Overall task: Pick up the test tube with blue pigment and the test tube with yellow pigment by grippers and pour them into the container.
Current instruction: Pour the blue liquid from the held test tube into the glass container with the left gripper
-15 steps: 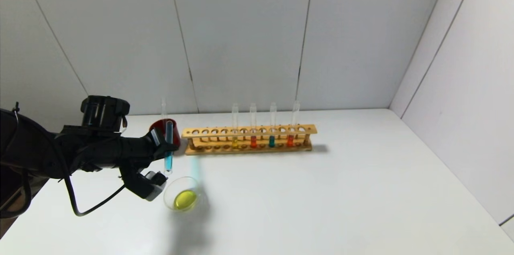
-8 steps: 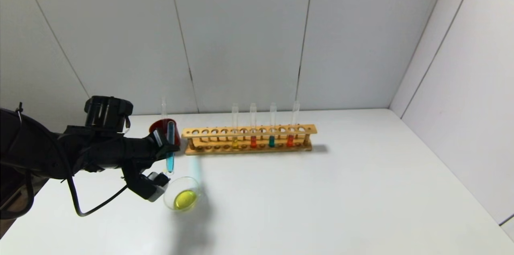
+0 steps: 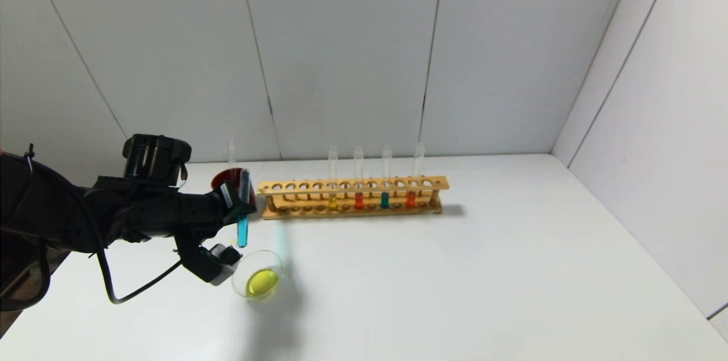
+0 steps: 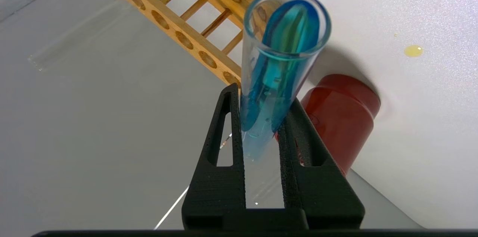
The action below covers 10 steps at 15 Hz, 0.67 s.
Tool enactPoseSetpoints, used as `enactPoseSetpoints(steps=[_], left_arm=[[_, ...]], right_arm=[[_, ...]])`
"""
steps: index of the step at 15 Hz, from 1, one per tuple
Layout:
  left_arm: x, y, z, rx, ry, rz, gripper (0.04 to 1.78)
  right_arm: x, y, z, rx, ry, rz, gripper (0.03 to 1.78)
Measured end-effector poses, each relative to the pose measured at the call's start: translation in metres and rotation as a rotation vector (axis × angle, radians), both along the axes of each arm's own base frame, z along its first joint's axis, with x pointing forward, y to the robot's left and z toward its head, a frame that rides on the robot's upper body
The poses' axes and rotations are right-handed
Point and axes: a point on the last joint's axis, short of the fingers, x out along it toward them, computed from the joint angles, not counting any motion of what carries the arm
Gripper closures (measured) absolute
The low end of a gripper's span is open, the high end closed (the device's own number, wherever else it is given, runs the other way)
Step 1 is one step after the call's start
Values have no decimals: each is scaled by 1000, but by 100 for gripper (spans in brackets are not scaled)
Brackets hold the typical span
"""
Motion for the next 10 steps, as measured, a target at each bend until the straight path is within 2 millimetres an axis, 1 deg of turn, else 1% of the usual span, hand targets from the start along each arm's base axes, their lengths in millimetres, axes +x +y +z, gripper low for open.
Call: enactPoseSetpoints(steps=[10], left_arm=[[1,0,1,28,-25,-8,151]], right_arm=[[0,0,0,0,0,0,6]])
